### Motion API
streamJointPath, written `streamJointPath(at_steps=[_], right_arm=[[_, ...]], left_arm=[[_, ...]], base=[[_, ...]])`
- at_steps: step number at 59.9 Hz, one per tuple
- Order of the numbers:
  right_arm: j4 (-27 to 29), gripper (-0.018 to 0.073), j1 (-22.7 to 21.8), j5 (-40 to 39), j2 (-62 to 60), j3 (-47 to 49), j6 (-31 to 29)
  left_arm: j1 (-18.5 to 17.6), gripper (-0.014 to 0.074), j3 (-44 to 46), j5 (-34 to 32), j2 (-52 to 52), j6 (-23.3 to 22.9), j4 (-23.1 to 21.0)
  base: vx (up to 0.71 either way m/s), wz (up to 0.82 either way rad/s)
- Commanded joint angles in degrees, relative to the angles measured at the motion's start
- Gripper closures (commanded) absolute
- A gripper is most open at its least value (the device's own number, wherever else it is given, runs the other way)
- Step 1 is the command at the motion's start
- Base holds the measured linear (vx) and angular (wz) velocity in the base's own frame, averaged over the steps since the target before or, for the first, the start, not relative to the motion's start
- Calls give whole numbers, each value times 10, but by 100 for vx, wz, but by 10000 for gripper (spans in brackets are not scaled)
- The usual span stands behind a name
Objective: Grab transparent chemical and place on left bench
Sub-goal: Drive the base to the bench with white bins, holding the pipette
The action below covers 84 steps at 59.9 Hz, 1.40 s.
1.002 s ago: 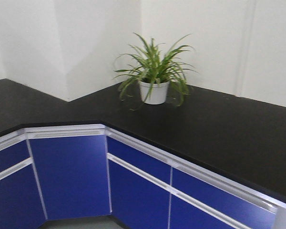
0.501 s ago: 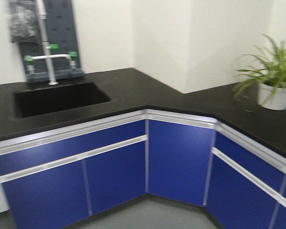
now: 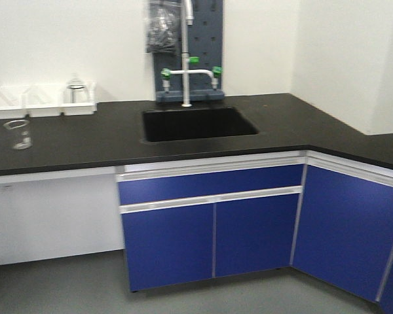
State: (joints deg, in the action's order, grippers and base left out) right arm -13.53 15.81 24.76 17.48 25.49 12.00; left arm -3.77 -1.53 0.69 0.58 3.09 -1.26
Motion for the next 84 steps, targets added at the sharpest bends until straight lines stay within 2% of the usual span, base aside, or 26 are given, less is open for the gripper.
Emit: streamJointPath(at_steps=[1,41,64,84], right_arm=[[-8,561,0,-45,5,16,-4],[-8,561,0,-45,5,16,-4],[-8,561,0,-45,5,16,-4],[-8,561,0,-45,5,16,-4]], left_arm=[[-1,600,-9,-45,11,-4,0],[-1,600,-9,-45,11,-4,0],[-1,600,-9,-45,11,-4,0],[-1,600,-9,-45,11,-4,0]], base=[[-10,46],[2,48],[24,57],[38,30]])
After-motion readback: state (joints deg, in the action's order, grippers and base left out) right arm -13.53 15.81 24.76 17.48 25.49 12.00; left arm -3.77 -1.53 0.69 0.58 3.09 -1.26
